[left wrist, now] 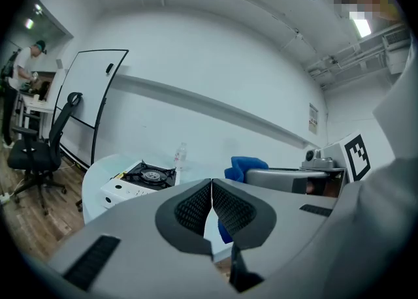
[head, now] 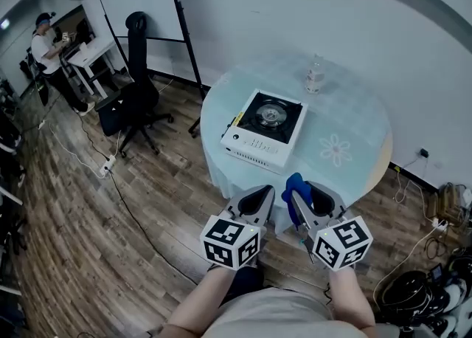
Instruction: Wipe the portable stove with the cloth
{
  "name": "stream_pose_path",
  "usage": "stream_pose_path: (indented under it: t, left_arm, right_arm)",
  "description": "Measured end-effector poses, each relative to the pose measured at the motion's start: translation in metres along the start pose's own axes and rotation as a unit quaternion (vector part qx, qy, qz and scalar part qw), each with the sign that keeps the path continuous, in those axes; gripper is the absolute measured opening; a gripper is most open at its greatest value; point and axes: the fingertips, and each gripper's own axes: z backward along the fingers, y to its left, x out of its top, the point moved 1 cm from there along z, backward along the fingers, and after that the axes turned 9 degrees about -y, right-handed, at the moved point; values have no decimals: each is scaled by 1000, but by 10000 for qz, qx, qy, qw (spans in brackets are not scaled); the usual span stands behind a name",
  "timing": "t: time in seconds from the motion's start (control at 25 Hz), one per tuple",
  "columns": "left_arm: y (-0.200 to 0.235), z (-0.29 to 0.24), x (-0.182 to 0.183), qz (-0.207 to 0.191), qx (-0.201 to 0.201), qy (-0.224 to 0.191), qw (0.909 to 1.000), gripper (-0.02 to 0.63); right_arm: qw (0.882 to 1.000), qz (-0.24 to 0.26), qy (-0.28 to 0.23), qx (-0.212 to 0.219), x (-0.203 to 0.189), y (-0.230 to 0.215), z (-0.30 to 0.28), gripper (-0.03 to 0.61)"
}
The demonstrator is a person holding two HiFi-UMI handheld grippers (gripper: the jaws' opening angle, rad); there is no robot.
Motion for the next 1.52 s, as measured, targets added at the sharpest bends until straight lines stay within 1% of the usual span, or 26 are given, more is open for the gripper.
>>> stream_pose_path:
  t: [0.2,0.4,0.52,0.8,1.12,1.32,1.52]
  left_arm:
    - [39,-31,10,38,-205,106,9997,18]
    - [68,-55,16,34,-457,257,9986,18]
    - [85,-67,18,41,-528,319,9981,18]
    - [110,-82,10,253,-548,454,9971,18]
    - [126,-102,6,321,-413,523,9973,18]
    - [134,-124,6,224,-248,555,9979,18]
    - [150,-153,16,237,-133,481,9985,18]
  right_arm:
    - [9996,-60,-41,-271,4,-19,-44,124]
    - [9983,-123,-128,-552,6,-36,-80,124]
    - [9981,-120,-88,-605,3,-42,-100,126]
    - [9974,-167,220,-661,-11,-50,-125,124]
    - [9976,-173,281,-605,-12,-72,-142,124]
    - [9986,-124,364,-367,-10,-93,-159,124]
    - [9992,-10,352,-169,5,-119,-187,124]
